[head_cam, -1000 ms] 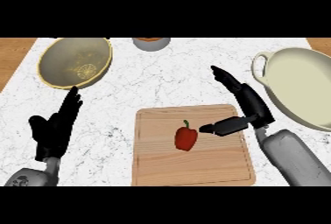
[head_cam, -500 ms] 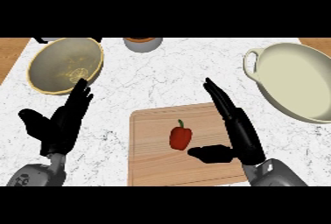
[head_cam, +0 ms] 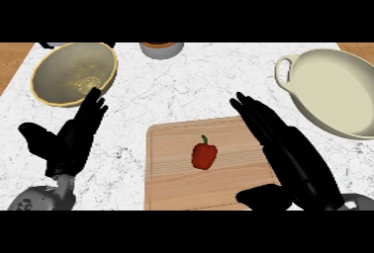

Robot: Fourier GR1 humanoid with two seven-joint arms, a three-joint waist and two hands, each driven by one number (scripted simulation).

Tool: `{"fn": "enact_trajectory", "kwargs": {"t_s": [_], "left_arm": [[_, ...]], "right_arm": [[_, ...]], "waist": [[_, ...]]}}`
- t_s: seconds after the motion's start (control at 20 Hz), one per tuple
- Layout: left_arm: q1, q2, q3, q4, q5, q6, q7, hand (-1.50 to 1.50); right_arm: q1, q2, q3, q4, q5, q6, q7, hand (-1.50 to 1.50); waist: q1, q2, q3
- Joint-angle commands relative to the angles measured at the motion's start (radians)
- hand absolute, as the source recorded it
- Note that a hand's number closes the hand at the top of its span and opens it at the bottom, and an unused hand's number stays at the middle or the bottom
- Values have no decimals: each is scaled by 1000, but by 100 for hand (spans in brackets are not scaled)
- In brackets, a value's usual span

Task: Pick the bell pepper from the cutting board and place it in the pot

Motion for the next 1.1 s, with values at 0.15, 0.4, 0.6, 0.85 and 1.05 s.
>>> {"fn": "enact_trajectory", "kwargs": {"t_s": [0.15,0.4,0.6,0.85,1.05], "left_arm": [[-71,-3,6,0,-13,9,69,0],[4,-10,9,-16,-14,-34,8,0],[-14,-34,15,19,-26,-40,-5,0],[-19,-15,43,14,-5,-69,23,0],[8,-16,48,-43,-8,-56,48,0]], "right_arm": [[-197,93,23,-28,-107,281,447,-150],[-245,191,9,-3,-137,333,615,-150],[-288,238,-19,91,-155,352,620,-150],[-283,243,4,182,-181,406,608,-150],[-209,247,85,169,-99,375,637,-150]], "waist": [[30,12,1],[29,12,3],[26,14,3],[29,14,3],[25,10,4]]}}
